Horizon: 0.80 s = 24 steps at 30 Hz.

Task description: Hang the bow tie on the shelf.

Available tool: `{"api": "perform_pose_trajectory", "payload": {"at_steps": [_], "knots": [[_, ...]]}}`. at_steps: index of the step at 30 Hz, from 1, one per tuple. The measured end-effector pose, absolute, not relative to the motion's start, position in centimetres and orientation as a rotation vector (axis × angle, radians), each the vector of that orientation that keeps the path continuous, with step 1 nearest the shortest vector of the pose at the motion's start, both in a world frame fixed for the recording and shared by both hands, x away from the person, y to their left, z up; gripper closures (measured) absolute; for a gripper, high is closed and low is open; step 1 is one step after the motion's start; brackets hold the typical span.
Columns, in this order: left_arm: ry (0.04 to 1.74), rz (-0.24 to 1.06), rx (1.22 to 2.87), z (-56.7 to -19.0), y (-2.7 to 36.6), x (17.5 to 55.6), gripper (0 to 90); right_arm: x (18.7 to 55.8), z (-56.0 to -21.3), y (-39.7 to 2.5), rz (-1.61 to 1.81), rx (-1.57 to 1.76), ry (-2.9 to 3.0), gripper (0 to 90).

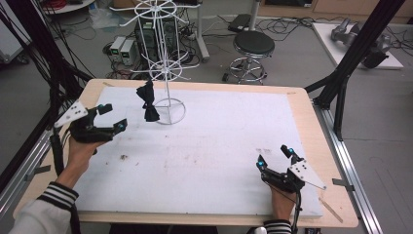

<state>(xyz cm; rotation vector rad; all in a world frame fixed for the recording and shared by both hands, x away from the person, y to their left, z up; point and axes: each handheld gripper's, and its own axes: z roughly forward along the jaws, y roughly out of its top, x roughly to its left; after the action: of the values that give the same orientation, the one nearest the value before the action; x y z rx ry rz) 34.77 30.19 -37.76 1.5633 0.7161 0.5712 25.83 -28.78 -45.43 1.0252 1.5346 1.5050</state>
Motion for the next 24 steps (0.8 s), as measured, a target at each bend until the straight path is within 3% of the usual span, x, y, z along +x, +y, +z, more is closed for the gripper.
{"api": "perform_pose_trajectory", "payload": {"at_steps": [16,24], "knots": [[0.731,0.638,1.488,-45.2,33.3,28.3,8.8,25.8,-45.4,-28.7,1.494,1.022,1.523,9.3],[0.687,0.693,1.438,-45.5,33.2,27.5,8.7,25.8,-45.4,-28.7,1.492,1.026,1.521,9.3]]}}
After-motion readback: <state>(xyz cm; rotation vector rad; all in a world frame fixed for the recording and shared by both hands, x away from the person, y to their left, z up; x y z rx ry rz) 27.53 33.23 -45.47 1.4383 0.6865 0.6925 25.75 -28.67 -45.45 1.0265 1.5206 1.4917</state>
